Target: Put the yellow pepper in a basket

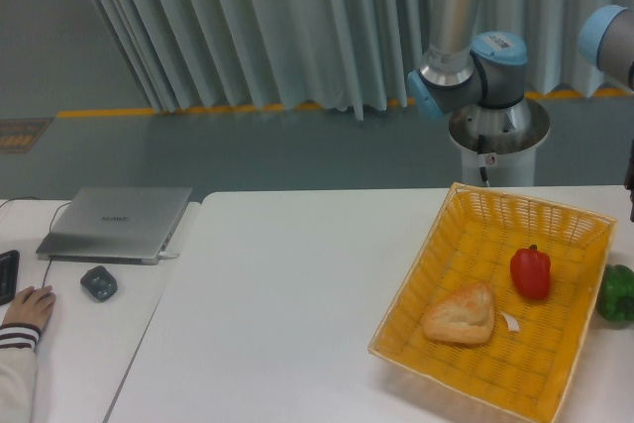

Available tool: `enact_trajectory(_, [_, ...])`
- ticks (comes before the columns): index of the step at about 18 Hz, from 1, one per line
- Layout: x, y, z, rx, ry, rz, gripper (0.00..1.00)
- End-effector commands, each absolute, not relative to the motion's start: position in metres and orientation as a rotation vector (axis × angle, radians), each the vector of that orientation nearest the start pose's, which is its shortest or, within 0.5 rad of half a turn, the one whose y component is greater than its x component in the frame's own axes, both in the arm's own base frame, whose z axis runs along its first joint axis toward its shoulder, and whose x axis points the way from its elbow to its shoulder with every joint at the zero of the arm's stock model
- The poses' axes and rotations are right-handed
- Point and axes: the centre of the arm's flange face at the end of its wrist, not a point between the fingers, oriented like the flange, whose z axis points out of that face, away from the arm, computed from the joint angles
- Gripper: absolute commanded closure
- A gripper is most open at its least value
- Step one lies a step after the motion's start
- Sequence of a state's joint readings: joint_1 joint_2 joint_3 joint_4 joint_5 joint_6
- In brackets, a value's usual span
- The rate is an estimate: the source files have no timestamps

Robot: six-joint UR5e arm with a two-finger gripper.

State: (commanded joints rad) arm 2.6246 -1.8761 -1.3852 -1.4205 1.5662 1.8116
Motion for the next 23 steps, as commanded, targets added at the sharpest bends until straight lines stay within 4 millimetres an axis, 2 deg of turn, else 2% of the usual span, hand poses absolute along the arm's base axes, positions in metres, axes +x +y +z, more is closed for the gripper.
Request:
enact_trajectory(8, [-0.469,0.423,0.429,-2.909,1.176,0.067,0.00])
enact_trajectory(10, [-0.472,0.422,0.422,-2.932,1.157,0.061,0.00])
enact_trajectory(13, [-0.472,0.420,0.418,-2.947,1.132,0.152,0.00])
enact_trajectory(14, [-0.470,0.418,0.409,-2.944,1.141,0.139,0.00])
enact_trajectory(17, [-0.472,0.414,0.407,-2.948,1.140,0.122,0.00])
enact_trajectory(20, [-0.481,0.410,0.392,-2.921,1.227,0.073,0.00])
enact_trajectory(23, [-0.496,0.393,0.378,-2.899,1.293,-0.005,0.00])
